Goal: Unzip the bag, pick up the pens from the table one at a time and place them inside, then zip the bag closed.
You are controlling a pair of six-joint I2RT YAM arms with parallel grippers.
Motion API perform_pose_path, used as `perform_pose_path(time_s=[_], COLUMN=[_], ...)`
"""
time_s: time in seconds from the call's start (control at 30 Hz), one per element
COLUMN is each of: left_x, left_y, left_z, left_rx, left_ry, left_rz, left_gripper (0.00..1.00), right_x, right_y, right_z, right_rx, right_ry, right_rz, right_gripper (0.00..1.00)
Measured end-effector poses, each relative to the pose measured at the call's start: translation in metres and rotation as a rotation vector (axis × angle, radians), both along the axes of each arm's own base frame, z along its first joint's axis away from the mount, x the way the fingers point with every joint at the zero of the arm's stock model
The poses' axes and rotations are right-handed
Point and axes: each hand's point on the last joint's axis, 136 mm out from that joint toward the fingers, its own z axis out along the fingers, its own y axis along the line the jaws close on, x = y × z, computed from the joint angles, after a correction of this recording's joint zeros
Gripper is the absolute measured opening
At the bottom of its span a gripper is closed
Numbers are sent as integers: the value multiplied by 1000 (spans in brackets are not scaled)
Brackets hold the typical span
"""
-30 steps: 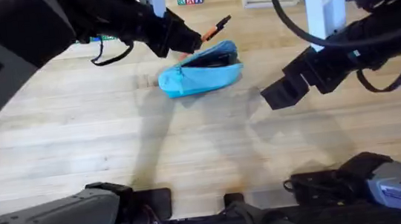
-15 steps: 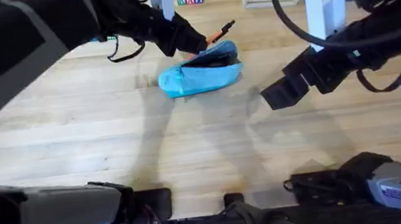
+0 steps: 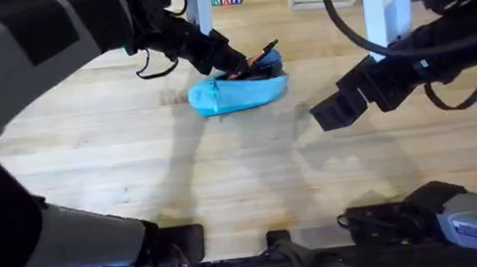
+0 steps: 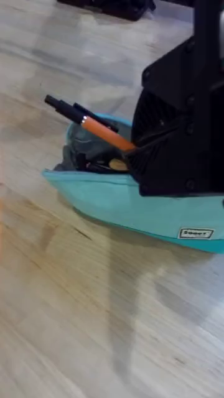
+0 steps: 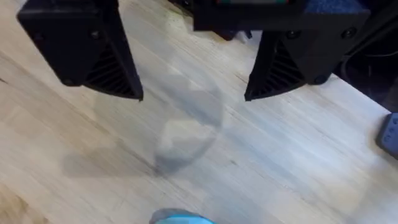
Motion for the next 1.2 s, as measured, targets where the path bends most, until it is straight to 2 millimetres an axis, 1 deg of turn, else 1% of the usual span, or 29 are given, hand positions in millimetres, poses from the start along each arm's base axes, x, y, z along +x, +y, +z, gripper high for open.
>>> perform_pose_path(time_s=[0.1, 0.2, 0.5, 0.63, 0.7, 0.77, 0.87, 0.9, 0.93, 0.97, 1.2], left_x=[0, 0, 0, -1, -1, -1, -2, -2, -3, -3, -3], left_y=[1, 2, 2, 2, 2, 2, 1, 0, 0, -1, -1], left_z=[-9, -14, -15, -15, -15, -15, -14, -14, -14, -14, -14], left_rx=[15, 24, 25, 25, 26, 26, 21, 18, 18, 18, 16], left_ry=[26, 39, 42, 41, 43, 41, 41, 43, 42, 42, 42], left_rz=[4, 6, 6, 4, 4, 1, -3, -4, -7, -8, -9], left_gripper=[42, 42, 42, 215, 275, 362, 818, 946, 979, 988, 993], right_x=[0, 0, 0, 0, 0, 0, 0, 0, 0, 0, 0], right_y=[0, 0, 0, 0, 0, 0, 0, 0, 0, 0, 0], right_z=[0, 0, 0, 0, 0, 0, 0, 0, 0, 0, 0], right_rx=[0, 0, 0, 0, 0, 0, 0, 0, 0, 0, 0], right_ry=[0, 0, 0, 0, 0, 0, 0, 0, 0, 0, 0], right_rz=[0, 0, 0, 0, 0, 0, 0, 0, 0, 0, 0], right_gripper=[998, 998, 998, 998, 998, 998, 998, 998, 998, 998, 998])
